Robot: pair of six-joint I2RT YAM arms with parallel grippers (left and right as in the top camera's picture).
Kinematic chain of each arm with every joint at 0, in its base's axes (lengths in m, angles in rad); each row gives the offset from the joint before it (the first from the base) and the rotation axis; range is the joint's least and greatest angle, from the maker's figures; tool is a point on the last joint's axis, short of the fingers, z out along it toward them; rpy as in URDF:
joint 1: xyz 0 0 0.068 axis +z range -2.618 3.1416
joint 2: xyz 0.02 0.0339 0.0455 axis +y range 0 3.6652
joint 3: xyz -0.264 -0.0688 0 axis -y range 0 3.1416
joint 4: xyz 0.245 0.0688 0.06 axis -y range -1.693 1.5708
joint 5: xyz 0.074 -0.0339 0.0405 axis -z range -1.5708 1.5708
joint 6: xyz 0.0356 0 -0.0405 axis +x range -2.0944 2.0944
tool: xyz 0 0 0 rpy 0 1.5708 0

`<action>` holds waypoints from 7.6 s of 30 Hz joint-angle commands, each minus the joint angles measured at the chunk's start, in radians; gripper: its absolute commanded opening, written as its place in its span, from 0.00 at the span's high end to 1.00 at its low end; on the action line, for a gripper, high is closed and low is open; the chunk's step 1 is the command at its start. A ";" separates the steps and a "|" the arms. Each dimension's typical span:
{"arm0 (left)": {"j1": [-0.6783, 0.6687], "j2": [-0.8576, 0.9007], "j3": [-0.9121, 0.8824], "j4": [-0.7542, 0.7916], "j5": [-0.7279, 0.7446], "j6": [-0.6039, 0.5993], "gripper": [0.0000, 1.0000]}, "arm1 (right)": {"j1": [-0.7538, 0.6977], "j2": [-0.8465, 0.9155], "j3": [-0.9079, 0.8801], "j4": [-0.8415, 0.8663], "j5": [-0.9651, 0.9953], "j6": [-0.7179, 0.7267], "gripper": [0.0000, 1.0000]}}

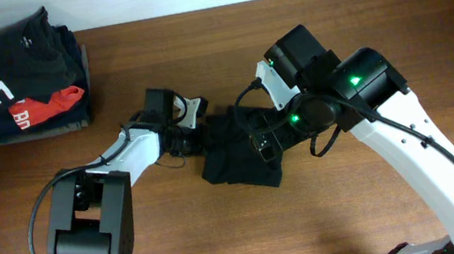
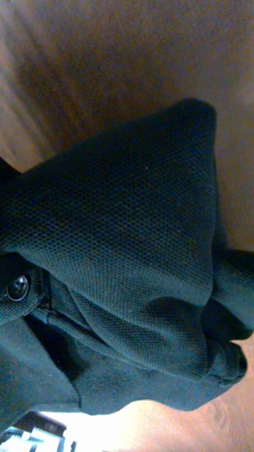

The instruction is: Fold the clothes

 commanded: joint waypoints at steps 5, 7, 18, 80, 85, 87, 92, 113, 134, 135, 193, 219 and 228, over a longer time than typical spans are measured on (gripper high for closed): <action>0.045 0.013 0.176 -0.049 -0.209 0.103 1.00 | -0.006 -0.024 0.002 -0.045 0.055 0.000 0.01; 0.057 0.013 0.216 -0.056 -0.252 0.111 1.00 | -0.006 -0.025 0.002 -0.058 0.069 0.000 0.01; 0.162 0.013 0.428 -0.101 -0.366 0.243 1.00 | -0.006 -0.024 0.002 -0.070 0.080 -0.001 0.01; 0.703 0.261 0.714 0.296 -0.628 0.278 0.73 | -0.006 -0.024 0.002 -0.171 0.076 0.042 0.01; 0.718 0.261 0.715 0.296 -0.678 0.278 0.45 | -0.006 -0.024 0.002 -0.182 0.076 0.042 0.01; 0.724 0.259 0.715 0.288 -0.693 0.277 0.22 | -0.006 -0.024 0.002 -0.187 0.076 0.041 0.01; 0.724 0.214 0.715 0.251 -0.761 0.253 0.01 | -0.006 -0.024 0.002 -0.201 0.076 0.041 0.01; 0.690 -0.093 0.715 0.260 -0.544 0.112 0.96 | -0.006 -0.024 0.002 -0.203 0.077 0.033 0.01; 0.556 0.421 0.800 0.366 -0.686 0.264 0.91 | -0.005 -0.024 0.002 -0.245 0.072 0.041 0.01; 0.556 0.421 0.800 0.363 -0.695 0.264 0.91 | -0.005 -0.024 0.002 -0.251 0.072 0.041 0.01; 0.452 -0.322 0.921 -0.116 -0.474 0.145 0.01 | -0.006 -0.024 0.002 -0.259 0.121 0.041 0.01; 0.268 -1.280 0.531 -0.918 -0.238 0.192 0.01 | -0.005 -0.686 0.002 -0.278 0.176 0.151 0.01; 0.268 -1.603 -0.002 -0.641 -0.054 0.115 0.01 | -0.008 -0.953 -0.048 -0.266 0.261 0.274 0.01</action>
